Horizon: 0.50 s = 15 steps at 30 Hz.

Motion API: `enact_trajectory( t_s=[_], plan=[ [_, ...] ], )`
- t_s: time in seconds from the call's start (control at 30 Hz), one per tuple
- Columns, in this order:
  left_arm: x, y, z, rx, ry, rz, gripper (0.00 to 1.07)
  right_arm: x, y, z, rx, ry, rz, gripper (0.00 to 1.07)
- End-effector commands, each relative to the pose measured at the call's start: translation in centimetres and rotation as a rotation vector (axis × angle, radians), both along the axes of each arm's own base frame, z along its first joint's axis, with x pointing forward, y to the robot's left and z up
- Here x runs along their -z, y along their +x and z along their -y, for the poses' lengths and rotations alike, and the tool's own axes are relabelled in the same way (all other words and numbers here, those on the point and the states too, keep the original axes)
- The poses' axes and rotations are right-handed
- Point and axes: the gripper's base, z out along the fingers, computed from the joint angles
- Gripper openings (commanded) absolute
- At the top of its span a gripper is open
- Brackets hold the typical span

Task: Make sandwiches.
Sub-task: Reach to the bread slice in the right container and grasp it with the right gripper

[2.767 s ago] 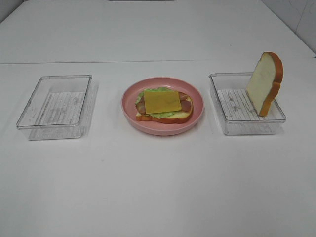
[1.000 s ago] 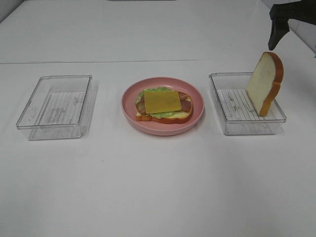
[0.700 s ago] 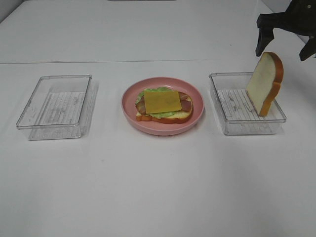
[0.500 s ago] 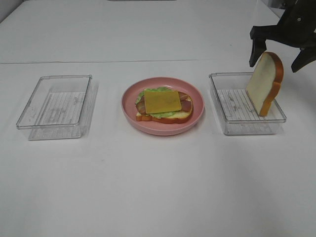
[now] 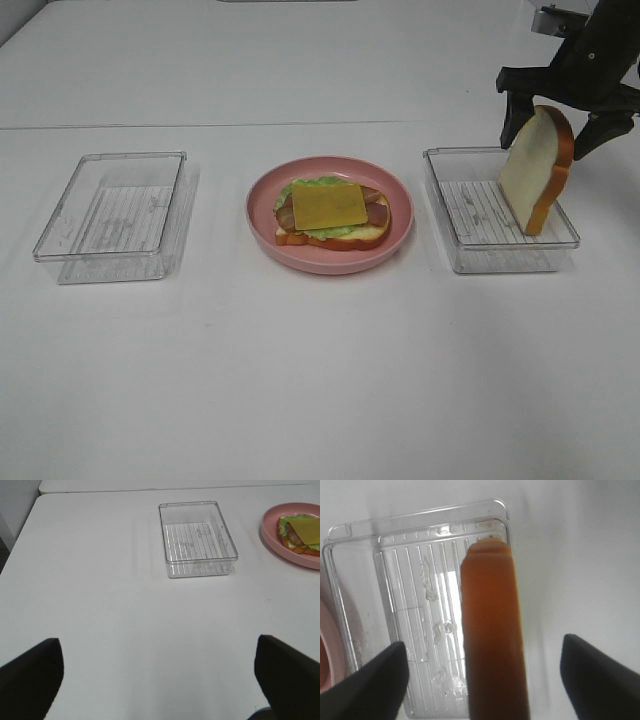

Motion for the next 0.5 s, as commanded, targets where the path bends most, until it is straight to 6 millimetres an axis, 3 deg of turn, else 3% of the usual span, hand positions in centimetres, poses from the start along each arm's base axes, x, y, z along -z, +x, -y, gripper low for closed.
enact_trajectory(
  t_s=[0.03,0.07,0.1,0.13,0.5],
  plan=[
    [-0.06,-0.29,0.07,0.003,-0.009,0.026,1.0,0.01,0.1,0.14,0.003,0.0,0.006,0.51],
    [-0.06,-0.29,0.07,0.003,-0.009,0.026,1.0,0.01,0.11,0.16,0.002,-0.002,0.007,0.38],
    [-0.06,-0.29,0.07,0.003,-0.009,0.026,1.0,0.01,0.11,0.16,0.002,-0.002,0.007,0.38],
    [-0.06,-0.29,0.07,0.003,-0.009,0.026,1.0,0.01,0.11,0.2,0.001,-0.007,0.007,0.31],
    [-0.06,-0.29,0.08,0.004,-0.01,0.026,1.0,0.07,-0.33,0.17,-0.006,-0.005,-0.042,0.3]
  ],
)
